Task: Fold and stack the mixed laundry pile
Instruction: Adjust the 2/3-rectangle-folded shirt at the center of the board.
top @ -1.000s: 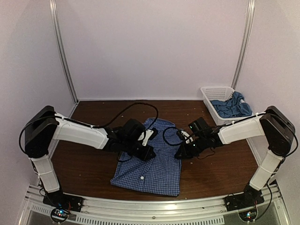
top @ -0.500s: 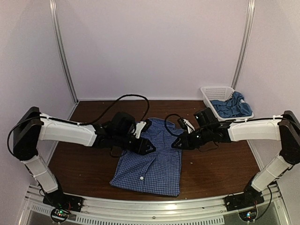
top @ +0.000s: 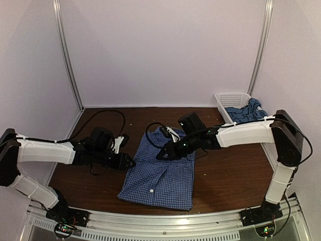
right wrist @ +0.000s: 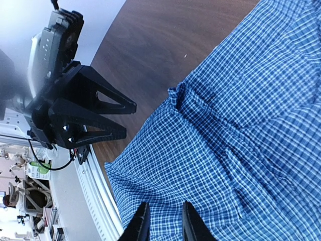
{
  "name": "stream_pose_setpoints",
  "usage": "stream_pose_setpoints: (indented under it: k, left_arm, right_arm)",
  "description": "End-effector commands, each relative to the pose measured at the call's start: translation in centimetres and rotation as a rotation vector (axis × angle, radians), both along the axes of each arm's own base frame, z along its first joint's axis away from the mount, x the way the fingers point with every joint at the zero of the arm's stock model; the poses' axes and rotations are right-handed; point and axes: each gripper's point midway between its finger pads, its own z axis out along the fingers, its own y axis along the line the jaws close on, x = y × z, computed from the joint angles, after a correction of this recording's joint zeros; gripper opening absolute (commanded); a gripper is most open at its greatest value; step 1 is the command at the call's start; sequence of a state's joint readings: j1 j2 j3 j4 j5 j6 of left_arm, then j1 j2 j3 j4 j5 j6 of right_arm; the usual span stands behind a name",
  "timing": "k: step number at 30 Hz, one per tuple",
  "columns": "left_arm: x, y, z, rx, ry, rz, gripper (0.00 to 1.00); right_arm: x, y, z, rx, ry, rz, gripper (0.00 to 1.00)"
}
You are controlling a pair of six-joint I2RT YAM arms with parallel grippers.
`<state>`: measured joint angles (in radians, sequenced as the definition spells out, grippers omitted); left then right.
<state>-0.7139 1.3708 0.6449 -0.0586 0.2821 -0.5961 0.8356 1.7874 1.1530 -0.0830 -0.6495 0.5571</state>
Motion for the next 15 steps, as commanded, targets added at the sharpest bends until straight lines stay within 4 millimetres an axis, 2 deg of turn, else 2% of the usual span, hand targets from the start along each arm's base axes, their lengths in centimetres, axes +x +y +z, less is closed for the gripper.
stream_pose_setpoints:
  k: [1,4,8,15]
  left_arm:
    - [0.4,0.3,-1.0,0.004,0.010,0.023,0.41]
    - [0.7,0.0,-1.5,0.012,0.014,0.018,0.45]
    - [1.3,-0.6,-2.2,0.030,0.021,-0.001,0.44]
    - [2.4,-2.0,-2.6,0.016,0.011,-0.025,0.37]
  right_arm:
    - [-0.9,2.6,-1.6,0.001,0.026,0.069,0.22]
    - [-0.9,2.7,-4.0,-0.036,0.057,0.078,0.21]
    - [-1.1,2.3,-6.8,-0.090,0.086,0.079,0.20]
    - [-1.3,1.5,-8.4,-0.133,0.103,0.061,0.19]
